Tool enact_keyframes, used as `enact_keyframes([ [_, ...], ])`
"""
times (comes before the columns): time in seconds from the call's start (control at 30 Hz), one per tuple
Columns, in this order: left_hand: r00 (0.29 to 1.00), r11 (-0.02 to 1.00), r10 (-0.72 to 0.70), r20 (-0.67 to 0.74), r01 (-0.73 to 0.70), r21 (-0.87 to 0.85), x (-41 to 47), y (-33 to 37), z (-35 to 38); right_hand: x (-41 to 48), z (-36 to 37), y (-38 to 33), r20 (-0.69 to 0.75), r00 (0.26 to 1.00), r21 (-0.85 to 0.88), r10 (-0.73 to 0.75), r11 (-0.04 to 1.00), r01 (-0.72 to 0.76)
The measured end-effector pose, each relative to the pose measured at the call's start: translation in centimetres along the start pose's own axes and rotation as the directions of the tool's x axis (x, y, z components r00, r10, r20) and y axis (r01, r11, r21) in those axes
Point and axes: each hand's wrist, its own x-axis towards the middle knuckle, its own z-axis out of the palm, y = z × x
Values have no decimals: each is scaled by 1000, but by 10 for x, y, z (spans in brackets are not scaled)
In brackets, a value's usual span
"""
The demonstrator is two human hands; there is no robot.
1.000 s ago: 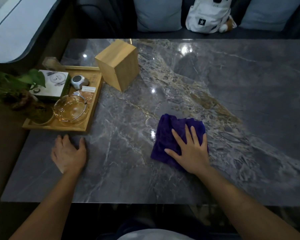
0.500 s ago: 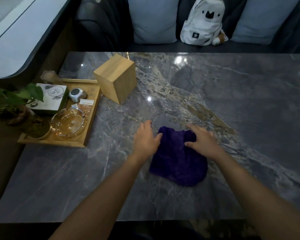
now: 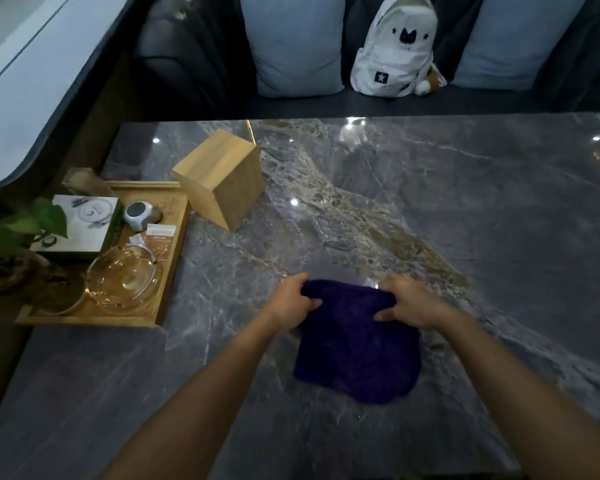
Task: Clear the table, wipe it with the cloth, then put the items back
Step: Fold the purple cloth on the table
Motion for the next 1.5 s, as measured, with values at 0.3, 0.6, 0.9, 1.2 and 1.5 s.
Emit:
enact_keyframes([
  [0.3, 994, 992, -54, -93, 43, -122, 28, 12, -44, 41, -17, -9, -156, 988, 201, -11, 979, 42],
  [0.6, 941, 985, 147, -306, -169, -45, 50, 45, -81, 64, -52, -25, -378, 925, 291, -41, 943, 161],
  [0.9, 842, 748, 536, -50, -447, 491, -4, -16, -71, 23, -6, 1, -382, 847, -198, -370, 928, 316],
  [1.2, 913, 750, 377, 159, -401, 526, -18, -29, -70, 10, -4, 5, -167, 938, -71, -303, 953, 295],
  [1.5, 975, 744, 150, -163, -3, 668, 24, 16, -68, 46, -31, -12, -121, 989, 79, 88, 994, -79],
])
